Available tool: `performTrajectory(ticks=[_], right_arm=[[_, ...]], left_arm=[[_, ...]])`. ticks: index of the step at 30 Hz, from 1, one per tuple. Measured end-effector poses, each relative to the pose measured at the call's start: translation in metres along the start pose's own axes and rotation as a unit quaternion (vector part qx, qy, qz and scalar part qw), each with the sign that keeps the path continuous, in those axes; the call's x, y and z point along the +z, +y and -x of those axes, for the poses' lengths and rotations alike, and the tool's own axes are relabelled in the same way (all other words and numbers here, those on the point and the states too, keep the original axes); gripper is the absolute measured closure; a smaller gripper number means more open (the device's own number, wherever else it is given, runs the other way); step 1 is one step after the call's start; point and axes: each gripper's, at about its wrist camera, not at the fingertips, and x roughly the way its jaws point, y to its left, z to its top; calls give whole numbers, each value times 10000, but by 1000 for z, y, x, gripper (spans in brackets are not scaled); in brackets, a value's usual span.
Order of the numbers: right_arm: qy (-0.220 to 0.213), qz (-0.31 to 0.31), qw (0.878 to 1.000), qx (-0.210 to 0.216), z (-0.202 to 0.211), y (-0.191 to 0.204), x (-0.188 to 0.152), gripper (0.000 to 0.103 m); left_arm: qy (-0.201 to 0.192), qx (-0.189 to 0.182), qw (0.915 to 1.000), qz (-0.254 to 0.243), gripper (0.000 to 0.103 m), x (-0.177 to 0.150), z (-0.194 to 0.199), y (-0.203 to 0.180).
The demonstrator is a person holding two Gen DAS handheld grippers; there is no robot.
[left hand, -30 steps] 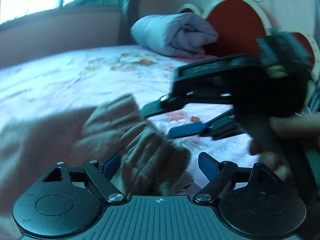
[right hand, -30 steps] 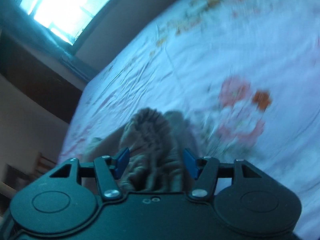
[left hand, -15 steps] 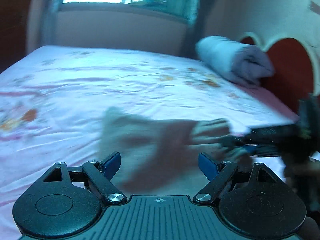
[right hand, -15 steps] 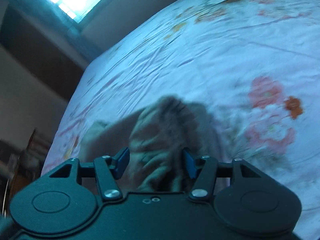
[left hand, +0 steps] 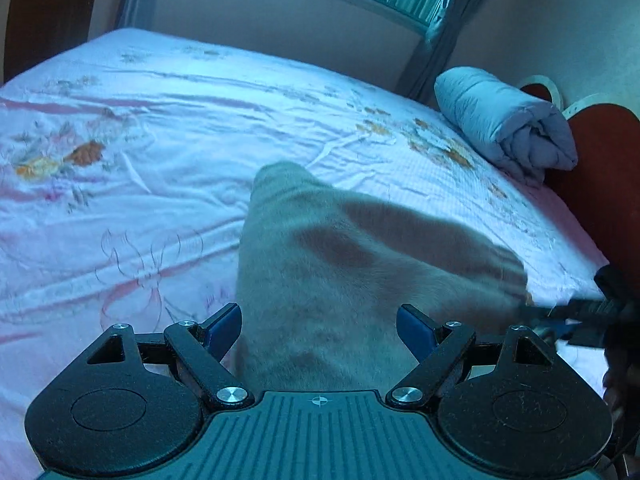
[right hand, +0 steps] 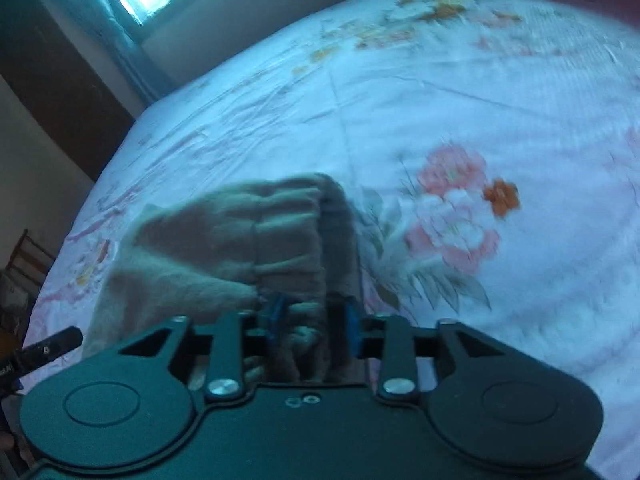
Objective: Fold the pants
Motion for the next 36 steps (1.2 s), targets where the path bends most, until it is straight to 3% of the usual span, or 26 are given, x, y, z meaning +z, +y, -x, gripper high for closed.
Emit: performTrajectory(ticks=[1,3,5,7,9,11,13,15,17,29,32,35,36], right_arm=[[-128,-182,9998,14,5,-2,2,46],[-358,-341,9988,29,12,-4,8,45],[-188,-378,9991,48,6,-7,13,44],[40,-469,9983,338,-7,-9,16,45],[-23,-556,9977,382,-15,-6,16,45],[-69,-481,9978,444,-20,-1,16,48],[-118,-183,9984,526,-22,10,16,77],[-208,244,9990,326,-17,26,14,80],[-355,304,9982,386,-12,29,15,92],[-1075,814,9901,399,8,44,38,95],[-525,457,9976,29,-23,17,27,88],[-509,114,9986,-30,-27,2,18,65],[-543,23,9985,-88,-24,1,19,48]], left_arm=[[46,-2,10000,37,19,-1,-1,2],[124,-34,9998,151,19,-3,-5,6],[164,-44,9995,262,19,-4,-8,8],[205,-85,9990,390,19,-5,-11,11],[250,-57,9988,427,19,-6,-14,12],[297,-29,9987,415,19,-9,-16,12],[326,-23,9987,392,19,-11,-18,12],[358,-13,9986,399,19,-13,-21,12],[309,-19,9985,443,19,-15,-22,12],[200,-18,9978,625,19,22,-25,10],[455,87,9970,620,19,26,-39,11],[714,146,9952,657,19,24,-51,13],[760,185,9949,633,19,24,-54,11]])
